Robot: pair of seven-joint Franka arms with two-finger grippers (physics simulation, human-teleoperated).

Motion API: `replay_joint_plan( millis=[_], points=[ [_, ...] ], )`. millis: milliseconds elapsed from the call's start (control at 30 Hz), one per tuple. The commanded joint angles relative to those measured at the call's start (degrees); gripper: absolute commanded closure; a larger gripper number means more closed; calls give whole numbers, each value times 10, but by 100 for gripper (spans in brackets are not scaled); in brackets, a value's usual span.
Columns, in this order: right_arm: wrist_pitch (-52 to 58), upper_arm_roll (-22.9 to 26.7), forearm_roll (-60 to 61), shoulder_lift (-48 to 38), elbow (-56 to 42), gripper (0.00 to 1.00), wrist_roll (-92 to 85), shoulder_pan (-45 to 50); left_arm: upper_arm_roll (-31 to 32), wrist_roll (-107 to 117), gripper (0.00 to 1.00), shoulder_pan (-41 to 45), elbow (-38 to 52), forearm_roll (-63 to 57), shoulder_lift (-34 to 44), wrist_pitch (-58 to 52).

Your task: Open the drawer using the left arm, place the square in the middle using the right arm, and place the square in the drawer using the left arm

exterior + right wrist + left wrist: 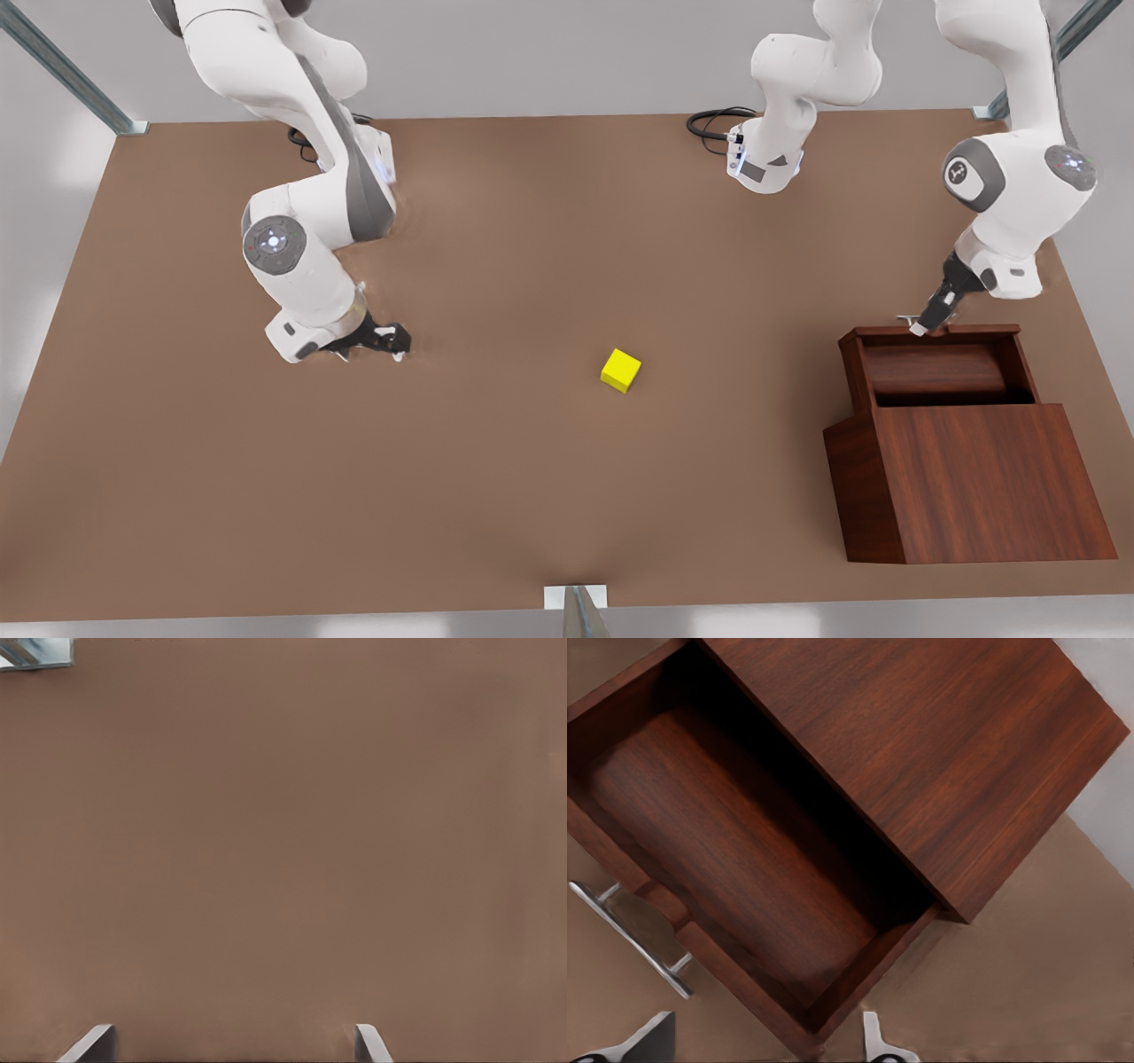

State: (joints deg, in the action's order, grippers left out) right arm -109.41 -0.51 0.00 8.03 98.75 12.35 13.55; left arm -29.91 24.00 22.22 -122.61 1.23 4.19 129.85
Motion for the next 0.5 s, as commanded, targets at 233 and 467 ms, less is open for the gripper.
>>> replay_joint_plan(
  millis=[233, 467],
  points=[
    [162, 117, -34, -18, -122, 0, -191, -27, 223, -19, 0, 49, 355, 37, -289, -159],
    [154, 118, -26, 35, -178, 0, -173, -37, 303, -68, 0, 92, 368, -4, -358, -110]
  ],
)
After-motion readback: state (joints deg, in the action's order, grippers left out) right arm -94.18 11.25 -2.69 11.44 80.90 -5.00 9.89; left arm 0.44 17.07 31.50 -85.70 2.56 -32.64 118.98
